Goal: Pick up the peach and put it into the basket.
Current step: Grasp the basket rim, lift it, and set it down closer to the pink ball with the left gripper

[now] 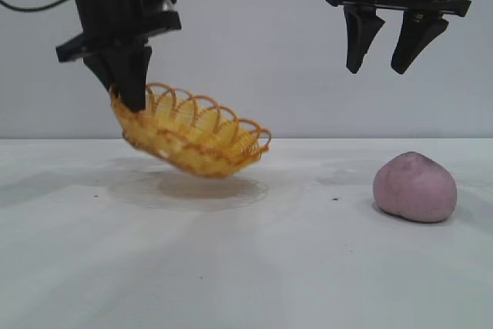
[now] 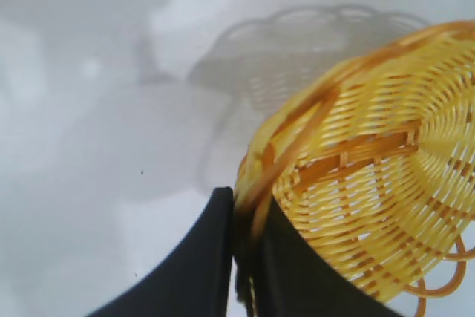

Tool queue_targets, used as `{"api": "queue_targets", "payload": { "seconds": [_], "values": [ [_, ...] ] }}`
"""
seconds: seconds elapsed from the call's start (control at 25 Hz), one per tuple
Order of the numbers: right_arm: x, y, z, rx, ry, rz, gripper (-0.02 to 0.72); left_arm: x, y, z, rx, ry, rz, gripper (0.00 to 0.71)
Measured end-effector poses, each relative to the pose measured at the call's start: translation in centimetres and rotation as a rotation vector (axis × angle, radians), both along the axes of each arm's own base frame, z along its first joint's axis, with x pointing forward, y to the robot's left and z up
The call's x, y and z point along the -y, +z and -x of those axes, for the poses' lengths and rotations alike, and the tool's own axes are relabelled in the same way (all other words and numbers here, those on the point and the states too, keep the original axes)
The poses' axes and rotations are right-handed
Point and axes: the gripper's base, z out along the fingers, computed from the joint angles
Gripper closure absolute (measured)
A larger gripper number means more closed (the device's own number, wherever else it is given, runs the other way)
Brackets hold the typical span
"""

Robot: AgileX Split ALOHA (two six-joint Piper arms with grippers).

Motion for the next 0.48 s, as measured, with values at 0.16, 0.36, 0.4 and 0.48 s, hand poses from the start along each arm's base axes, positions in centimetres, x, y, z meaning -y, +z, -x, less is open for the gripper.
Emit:
{"api": "queue_targets", "payload": {
  "seconds": [0.16,0.36,0.4,0.48],
  "values": [
    [0.0,0.0,0.0,0.004,0.0,-0.001,0.282,-0.1,-1.4,2.7,-0.054,0.068,0.075,0.71],
    [0.0,0.0,0.0,0.004,0.0,-0.001,0.282,-0.2,-3.1,5.4,-0.053,0.206,0.184,0.71],
    [0.0,0.0,0.0,0.004,0.0,-0.001,0.282,-0.1,-3.5,5.8,-0.068,0.224,0.205,0.71],
    [0.0,0.0,0.0,0.004,0.0,-0.001,0.282,-0.1,-4.9,6.6,-0.095,0.257,0.236,0.71]
  ]
}}
